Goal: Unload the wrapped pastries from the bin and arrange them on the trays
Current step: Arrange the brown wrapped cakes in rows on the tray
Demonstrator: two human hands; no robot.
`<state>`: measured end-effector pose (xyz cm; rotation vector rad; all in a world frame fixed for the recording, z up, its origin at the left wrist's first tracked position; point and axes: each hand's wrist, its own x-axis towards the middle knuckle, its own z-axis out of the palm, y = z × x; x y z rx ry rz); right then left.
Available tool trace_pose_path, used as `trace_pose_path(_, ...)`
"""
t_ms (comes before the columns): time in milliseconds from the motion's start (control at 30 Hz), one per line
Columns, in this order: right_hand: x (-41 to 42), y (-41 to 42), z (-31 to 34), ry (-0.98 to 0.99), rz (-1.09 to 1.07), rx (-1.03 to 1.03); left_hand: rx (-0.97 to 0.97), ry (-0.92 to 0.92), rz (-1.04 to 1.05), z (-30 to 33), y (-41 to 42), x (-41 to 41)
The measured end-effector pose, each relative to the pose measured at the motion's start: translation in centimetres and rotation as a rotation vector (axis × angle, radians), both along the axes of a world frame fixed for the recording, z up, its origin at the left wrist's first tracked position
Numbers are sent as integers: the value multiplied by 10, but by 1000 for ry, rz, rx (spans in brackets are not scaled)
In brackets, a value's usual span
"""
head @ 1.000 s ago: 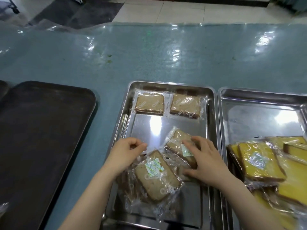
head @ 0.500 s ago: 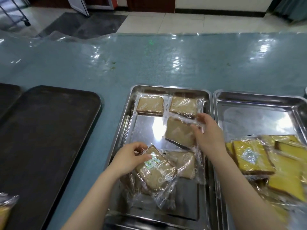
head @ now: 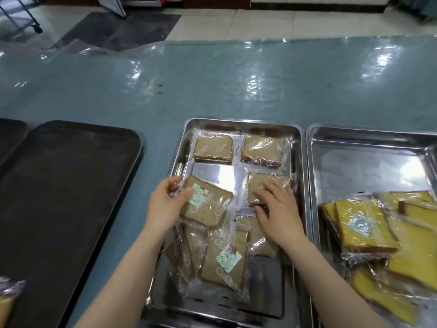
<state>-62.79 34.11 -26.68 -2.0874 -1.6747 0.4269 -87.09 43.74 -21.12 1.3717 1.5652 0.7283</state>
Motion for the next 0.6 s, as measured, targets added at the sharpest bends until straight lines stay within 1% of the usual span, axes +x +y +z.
trace_pose_path(67, -1, 0, -1, 2, 0, -1, 23, -92, 90, 5, 8, 5)
trace_pose_path(100, -1, 0, -1, 18, -4, 10, 57, -109, 119, 9, 13, 7)
trace_pose_path(167, -1, 0, 0, 38, -11, 26, 157, -71, 128, 15, 20, 11)
trace_pose_path(233, -1, 0, -1, 41, -12, 28, 216, 3, 60, 17, 26, 15)
trace_pose_path(333, -1, 0, -1, 21, -10, 12, 135, 50, -130, 8, 25, 16)
trace_pose_path(433, -1, 0, -1, 15, -14, 2, 49, 217, -296, -3, 15, 11)
trace_pose_path(500, -1, 0, -1, 18, -13, 2, -17, 298, -356, -7, 7, 7)
trace_pose_path(600, -2, 0, -2, 19, -15, 1, -85, 368, -402, -1, -4, 14)
